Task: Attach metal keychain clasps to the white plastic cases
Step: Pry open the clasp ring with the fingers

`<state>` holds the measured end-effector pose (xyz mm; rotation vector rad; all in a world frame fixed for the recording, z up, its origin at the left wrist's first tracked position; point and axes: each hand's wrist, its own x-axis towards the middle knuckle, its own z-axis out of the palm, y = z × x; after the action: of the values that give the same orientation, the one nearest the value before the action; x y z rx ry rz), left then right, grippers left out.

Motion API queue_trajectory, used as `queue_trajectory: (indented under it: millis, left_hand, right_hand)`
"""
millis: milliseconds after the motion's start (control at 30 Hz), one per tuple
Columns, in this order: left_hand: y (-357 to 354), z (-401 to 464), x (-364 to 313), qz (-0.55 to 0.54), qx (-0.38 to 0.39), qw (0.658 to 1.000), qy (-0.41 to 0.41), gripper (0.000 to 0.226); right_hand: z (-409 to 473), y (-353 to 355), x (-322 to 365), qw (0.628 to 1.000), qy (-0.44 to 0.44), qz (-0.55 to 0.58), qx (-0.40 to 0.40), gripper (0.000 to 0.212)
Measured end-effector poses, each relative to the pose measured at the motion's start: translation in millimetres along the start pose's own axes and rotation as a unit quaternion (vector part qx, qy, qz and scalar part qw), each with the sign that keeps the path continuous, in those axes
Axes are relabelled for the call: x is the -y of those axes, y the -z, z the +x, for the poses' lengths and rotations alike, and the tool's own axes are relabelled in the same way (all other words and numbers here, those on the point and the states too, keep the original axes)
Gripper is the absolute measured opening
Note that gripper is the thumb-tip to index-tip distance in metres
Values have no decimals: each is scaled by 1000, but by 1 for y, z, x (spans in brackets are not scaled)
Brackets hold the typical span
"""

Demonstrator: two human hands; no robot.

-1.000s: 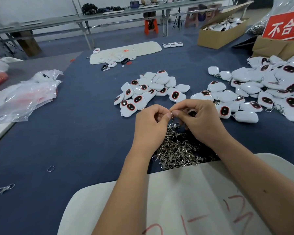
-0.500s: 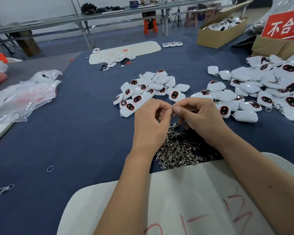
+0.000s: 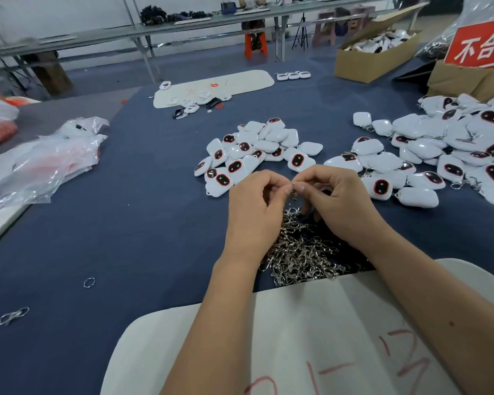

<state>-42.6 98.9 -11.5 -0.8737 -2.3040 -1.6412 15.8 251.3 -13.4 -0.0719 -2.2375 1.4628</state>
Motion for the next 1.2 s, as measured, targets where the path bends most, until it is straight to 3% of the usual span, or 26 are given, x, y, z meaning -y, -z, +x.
queue_trajectory:
  millis: [800,1200]
  left_hand:
    - [2,-1,-5,-27,23,999,33,11]
    - [0,1,-5,-54,44,996,52,11]
  right_hand:
    - [-1,-1,2,999,41,-16,-13,15]
    - [0,2,-1,999,10,34,-3,15]
